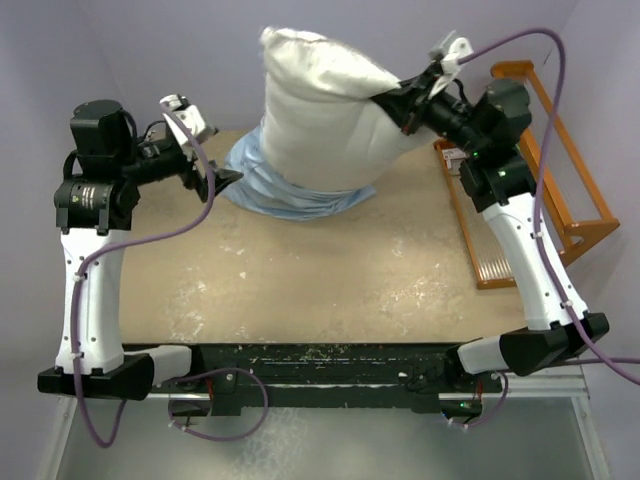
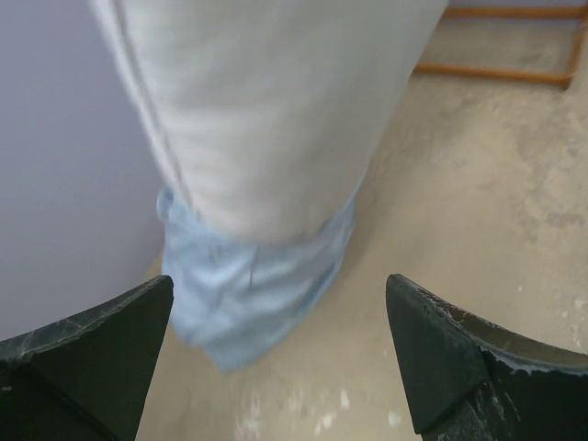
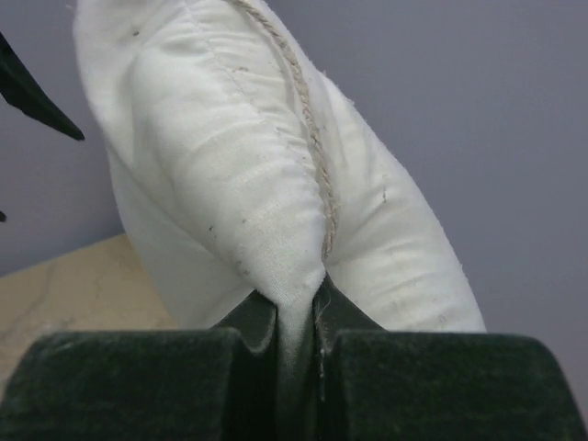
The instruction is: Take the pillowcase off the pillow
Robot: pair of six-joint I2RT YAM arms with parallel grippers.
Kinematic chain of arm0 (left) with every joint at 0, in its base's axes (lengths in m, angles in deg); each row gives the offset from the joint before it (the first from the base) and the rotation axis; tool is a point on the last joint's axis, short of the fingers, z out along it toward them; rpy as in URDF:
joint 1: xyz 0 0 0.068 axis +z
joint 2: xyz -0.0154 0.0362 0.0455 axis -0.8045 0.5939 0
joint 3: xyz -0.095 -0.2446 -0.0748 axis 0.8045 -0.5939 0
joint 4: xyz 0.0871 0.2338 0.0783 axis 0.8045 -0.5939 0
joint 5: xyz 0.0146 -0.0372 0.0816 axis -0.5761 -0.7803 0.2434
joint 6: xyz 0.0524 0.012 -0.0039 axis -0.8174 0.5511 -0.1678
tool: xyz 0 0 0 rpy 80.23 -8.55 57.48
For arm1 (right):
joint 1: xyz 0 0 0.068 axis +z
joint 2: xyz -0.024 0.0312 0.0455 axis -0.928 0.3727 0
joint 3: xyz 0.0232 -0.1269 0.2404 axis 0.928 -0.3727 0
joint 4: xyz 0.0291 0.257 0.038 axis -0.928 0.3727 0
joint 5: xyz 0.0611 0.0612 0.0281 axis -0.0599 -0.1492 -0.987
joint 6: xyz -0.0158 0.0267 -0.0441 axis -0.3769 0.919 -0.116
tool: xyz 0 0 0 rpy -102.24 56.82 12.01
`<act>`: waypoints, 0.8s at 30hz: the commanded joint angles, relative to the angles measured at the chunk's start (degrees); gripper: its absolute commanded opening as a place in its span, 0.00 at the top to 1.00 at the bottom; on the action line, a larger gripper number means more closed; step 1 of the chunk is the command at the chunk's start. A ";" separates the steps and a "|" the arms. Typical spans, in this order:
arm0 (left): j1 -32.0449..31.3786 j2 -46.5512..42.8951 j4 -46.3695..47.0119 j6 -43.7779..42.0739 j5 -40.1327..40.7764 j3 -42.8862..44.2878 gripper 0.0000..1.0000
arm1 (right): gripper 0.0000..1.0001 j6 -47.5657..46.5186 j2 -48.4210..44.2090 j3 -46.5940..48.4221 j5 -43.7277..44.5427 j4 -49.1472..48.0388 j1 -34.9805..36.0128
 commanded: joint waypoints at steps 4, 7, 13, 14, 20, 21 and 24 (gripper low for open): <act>13.88 -2.15 -3.49 -14.54 -4.96 -18.17 0.02 | 1.00 25.55 -3.34 -2.22 -15.54 -33.42 -7.61; 14.21 -2.79 0.72 -18.56 -3.13 -24.93 0.03 | 1.00 32.59 -2.10 -2.17 -18.73 -40.91 -8.83; 14.18 0.45 7.12 -21.01 -3.13 -31.07 0.04 | 1.00 44.62 1.51 1.46 -24.91 -52.13 -9.44; 14.22 1.17 7.62 -21.16 -3.68 -31.50 0.04 | 1.00 45.23 1.72 1.91 -24.46 -52.40 -9.44; 10.43 -1.62 13.07 -21.36 -4.99 -40.31 0.02 | 1.00 48.50 2.77 1.89 -20.64 -55.75 -9.44; 9.11 -2.30 13.31 -21.66 -4.24 -42.35 0.02 | 1.00 49.40 3.03 1.86 -19.84 -57.30 -9.44; 6.42 -4.30 15.11 -22.98 -1.40 -48.88 0.02 | 1.00 53.13 3.78 1.68 -19.30 -61.23 -9.44</act>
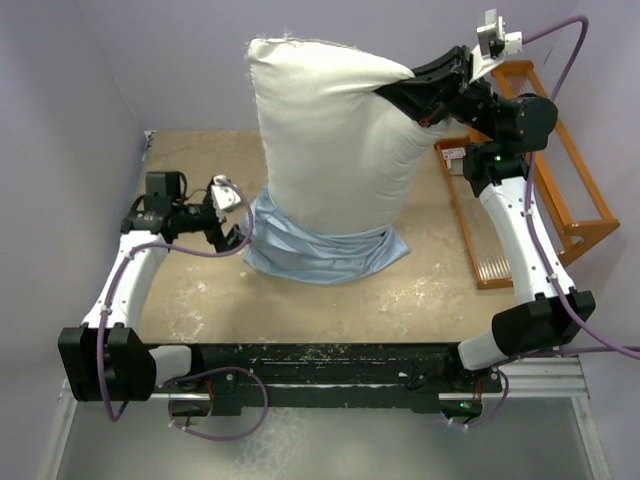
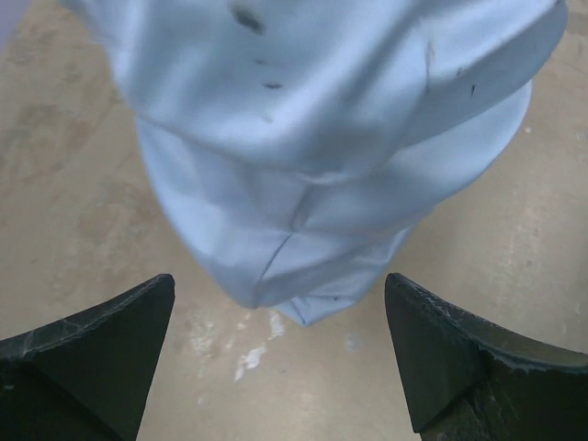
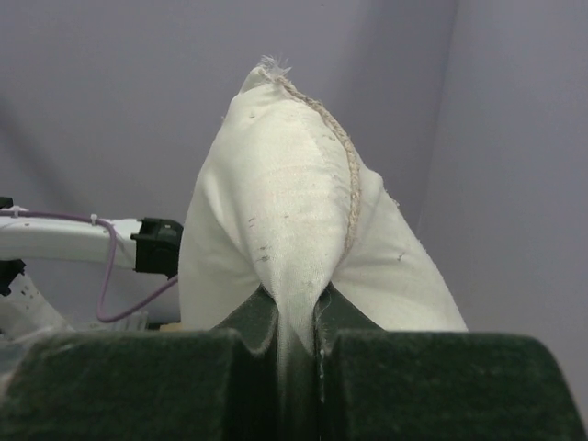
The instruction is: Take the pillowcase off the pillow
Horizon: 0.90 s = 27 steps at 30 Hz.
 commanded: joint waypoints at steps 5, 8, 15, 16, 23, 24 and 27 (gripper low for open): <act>-3.19 -4.25 12.12 -2.20 5.43 -9.94 0.05 | 1.00 10.72 -0.89 4.22 6.14 -17.76 0.24; -3.19 -3.30 13.77 -1.90 5.60 -9.57 0.12 | 1.00 11.91 -0.75 4.72 6.12 -18.62 0.40; -4.45 -1.77 6.98 -2.57 -0.35 -7.50 0.57 | 1.00 12.21 -0.79 6.33 7.63 -18.28 0.59; -4.72 -1.79 6.06 -2.74 -0.48 -7.66 0.68 | 1.00 11.96 -0.75 6.74 8.17 -17.74 0.59; -1.96 -1.49 6.83 0.24 3.36 -9.29 1.00 | 1.00 6.46 -2.79 6.62 22.49 -17.73 0.29; -0.97 -1.32 7.78 1.14 3.97 -9.56 1.00 | 1.00 5.19 -3.15 6.76 25.28 -17.72 0.18; 1.57 -0.47 9.01 1.19 7.31 -10.34 1.00 | 1.00 0.78 -3.98 8.61 33.77 -16.46 -0.37</act>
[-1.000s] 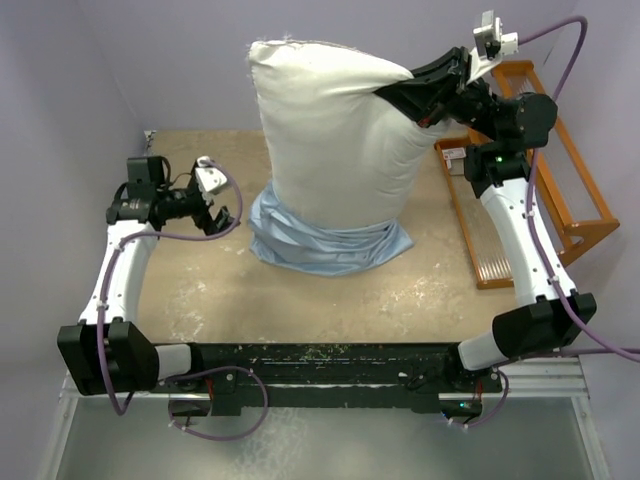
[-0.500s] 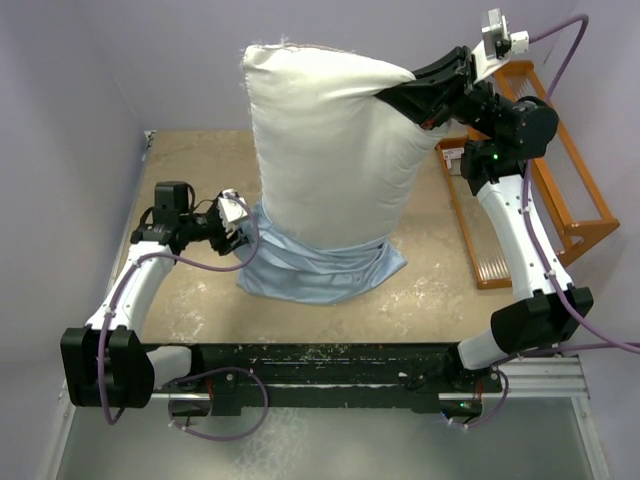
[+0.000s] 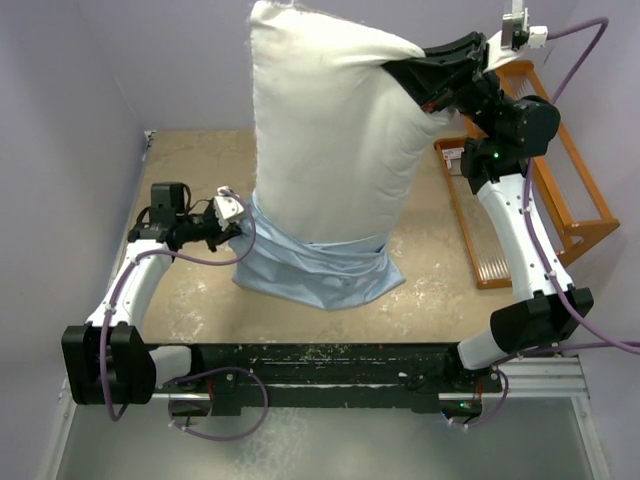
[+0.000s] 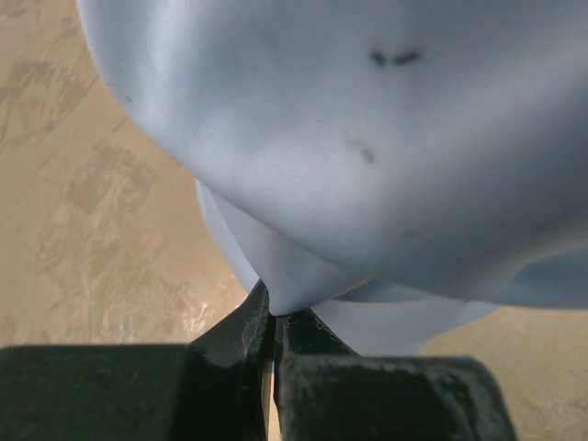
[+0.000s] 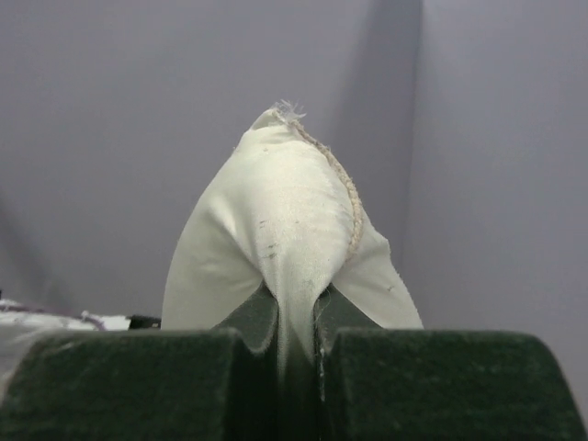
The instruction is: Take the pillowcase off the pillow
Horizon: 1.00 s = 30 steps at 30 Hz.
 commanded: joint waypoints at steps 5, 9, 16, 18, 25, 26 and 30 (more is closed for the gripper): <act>6.25 0.91 2.54 -1.04 7.59 -3.07 1.00 | 1.00 -10.86 -4.55 14.08 34.42 -4.35 -2.12; 7.36 0.54 3.71 -2.66 10.80 -5.00 1.00 | 1.00 -16.33 -6.79 13.66 42.77 -2.93 -2.80; 10.13 3.68 5.69 -4.10 16.09 -5.30 1.00 | 1.00 -20.44 -10.98 9.38 53.53 -2.88 -4.44; 10.84 5.09 5.55 -3.79 17.00 -4.77 1.00 | 1.00 -20.11 -11.26 8.94 55.44 -2.81 -4.68; 12.32 6.60 4.39 -3.54 16.98 -4.71 1.00 | 1.00 -21.60 -12.70 7.45 61.40 -3.34 -4.97; 12.46 6.58 4.21 -3.55 16.89 -4.58 1.00 | 1.00 -22.08 -12.96 7.05 61.75 -3.28 -5.00; 12.85 6.88 2.39 -3.03 16.06 -2.84 1.00 | 1.00 -23.08 -14.31 4.57 63.35 -4.01 -5.02</act>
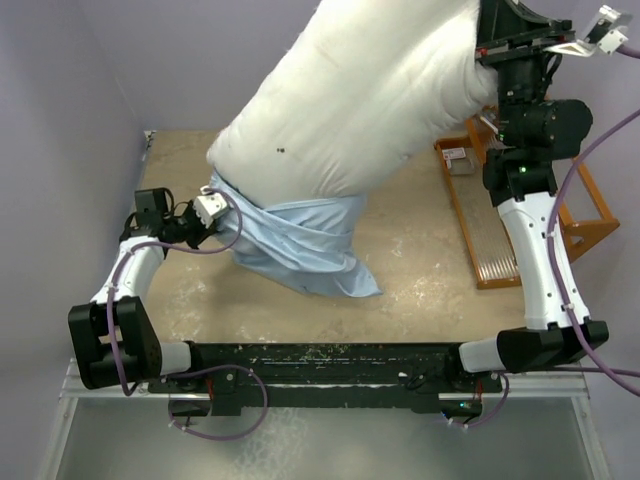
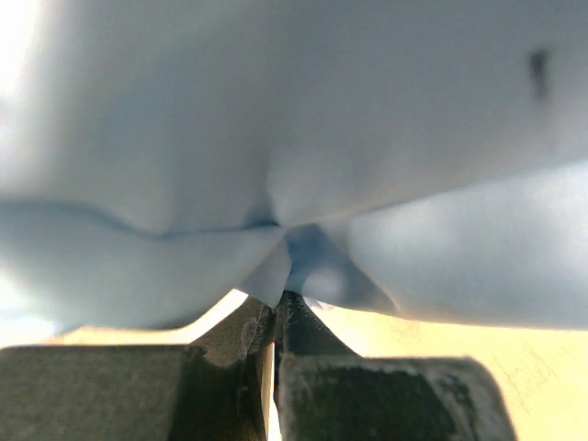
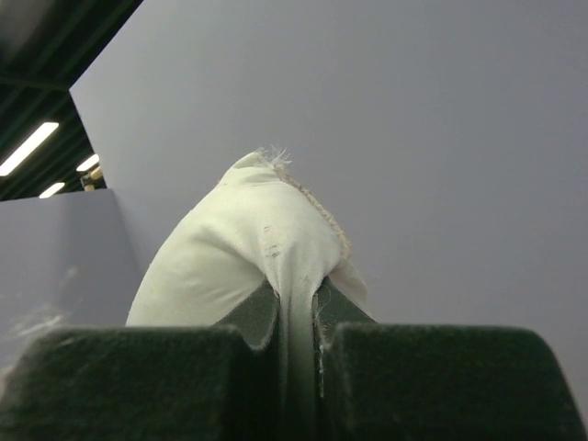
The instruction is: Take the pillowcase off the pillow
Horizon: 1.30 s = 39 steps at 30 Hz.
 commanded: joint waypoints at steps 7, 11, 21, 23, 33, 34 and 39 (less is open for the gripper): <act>4.30 1.65 -7.74 -0.22 7.28 4.80 1.00 | 1.00 -6.14 -9.97 -0.59 18.78 -22.50 -2.60; 5.52 2.57 -7.10 2.52 8.81 8.73 1.00 | 1.00 -5.61 -9.41 0.38 14.04 -20.34 -2.64; 6.50 5.61 5.86 21.59 19.42 26.67 1.00 | 1.00 0.82 -7.48 -0.51 4.31 -15.99 -2.42; 6.47 6.13 8.66 25.03 21.18 29.83 1.00 | 1.00 2.00 -6.92 -0.39 2.73 -14.92 -1.98; 4.20 12.70 -11.29 27.93 5.78 44.88 0.01 | 1.00 -2.96 -0.65 4.42 -0.24 -8.29 12.01; 4.19 12.48 -11.46 27.98 5.54 44.59 0.01 | 1.00 -2.65 0.34 5.81 -0.30 -7.70 13.19; 4.58 8.93 -7.69 29.71 8.21 41.89 0.01 | 1.00 3.69 8.26 18.71 -2.20 -3.19 17.60</act>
